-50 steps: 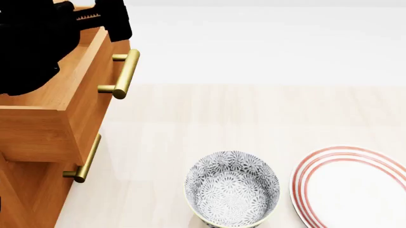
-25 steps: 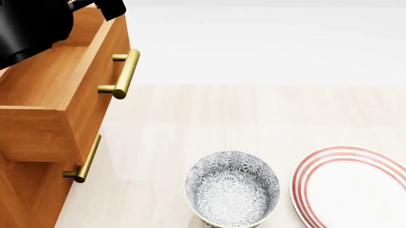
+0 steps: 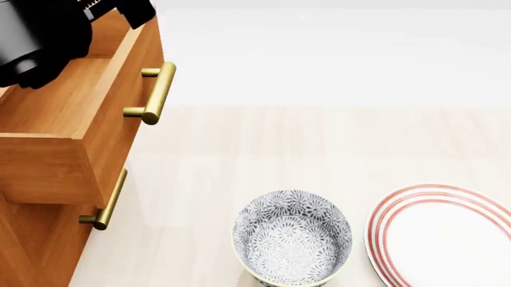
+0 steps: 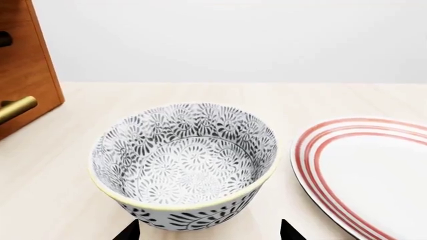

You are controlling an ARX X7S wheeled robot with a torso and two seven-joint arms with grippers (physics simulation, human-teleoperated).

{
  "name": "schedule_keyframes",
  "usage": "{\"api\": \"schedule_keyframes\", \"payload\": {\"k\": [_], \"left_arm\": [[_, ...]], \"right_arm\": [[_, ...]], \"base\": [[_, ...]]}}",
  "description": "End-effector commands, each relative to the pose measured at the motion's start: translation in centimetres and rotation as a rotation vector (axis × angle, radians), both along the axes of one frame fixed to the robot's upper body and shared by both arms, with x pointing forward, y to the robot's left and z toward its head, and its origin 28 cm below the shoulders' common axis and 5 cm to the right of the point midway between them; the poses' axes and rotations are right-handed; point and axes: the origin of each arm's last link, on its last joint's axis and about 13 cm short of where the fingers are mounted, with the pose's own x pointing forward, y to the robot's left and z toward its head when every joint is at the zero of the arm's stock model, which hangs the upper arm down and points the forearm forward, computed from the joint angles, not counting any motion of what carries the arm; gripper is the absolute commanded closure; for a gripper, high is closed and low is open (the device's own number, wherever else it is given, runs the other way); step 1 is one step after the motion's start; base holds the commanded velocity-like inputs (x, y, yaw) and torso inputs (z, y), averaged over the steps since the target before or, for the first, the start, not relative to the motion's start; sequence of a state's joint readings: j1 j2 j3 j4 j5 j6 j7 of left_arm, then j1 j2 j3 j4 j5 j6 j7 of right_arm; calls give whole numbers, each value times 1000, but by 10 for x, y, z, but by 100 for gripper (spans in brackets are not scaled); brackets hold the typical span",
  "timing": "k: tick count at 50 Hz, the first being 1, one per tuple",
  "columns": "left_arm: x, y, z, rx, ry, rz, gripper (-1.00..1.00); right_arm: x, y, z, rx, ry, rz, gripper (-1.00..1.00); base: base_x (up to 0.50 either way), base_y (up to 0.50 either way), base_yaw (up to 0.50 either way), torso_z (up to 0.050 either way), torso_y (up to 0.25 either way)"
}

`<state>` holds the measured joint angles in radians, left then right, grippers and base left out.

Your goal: Open the top drawer of the cabinet.

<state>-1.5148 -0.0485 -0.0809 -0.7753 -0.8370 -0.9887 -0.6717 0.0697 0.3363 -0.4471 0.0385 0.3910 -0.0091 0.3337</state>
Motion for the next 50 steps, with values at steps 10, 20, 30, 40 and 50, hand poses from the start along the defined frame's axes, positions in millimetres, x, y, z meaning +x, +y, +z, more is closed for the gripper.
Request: {"api": "schedule_keyframes", "payload": {"k": [10, 20, 30, 40, 50], "left_arm": [[6, -4, -10, -27, 35, 6, -100], [5, -9, -13, -79, 70, -34, -100], [7, -9, -11, -142, 97, -50, -100], [9, -8, -14, -186, 126, -53, -100], [6, -14, -14, -222, 133, -123, -100]], "right_arm": [[3, 1, 1, 11, -12, -2, -100], [4, 1, 0, 11, -10, 2, -100], [3, 1, -1, 11, -7, 4, -100], [2, 1, -1, 12, -4, 6, -100], [2, 1, -1, 11, -3, 8, -100]], "base": [[0, 0, 0, 0, 0], [0, 0, 0, 0, 0], [0, 0, 0, 0, 0], [0, 0, 0, 0, 0], [0, 0, 0, 0, 0]]}}
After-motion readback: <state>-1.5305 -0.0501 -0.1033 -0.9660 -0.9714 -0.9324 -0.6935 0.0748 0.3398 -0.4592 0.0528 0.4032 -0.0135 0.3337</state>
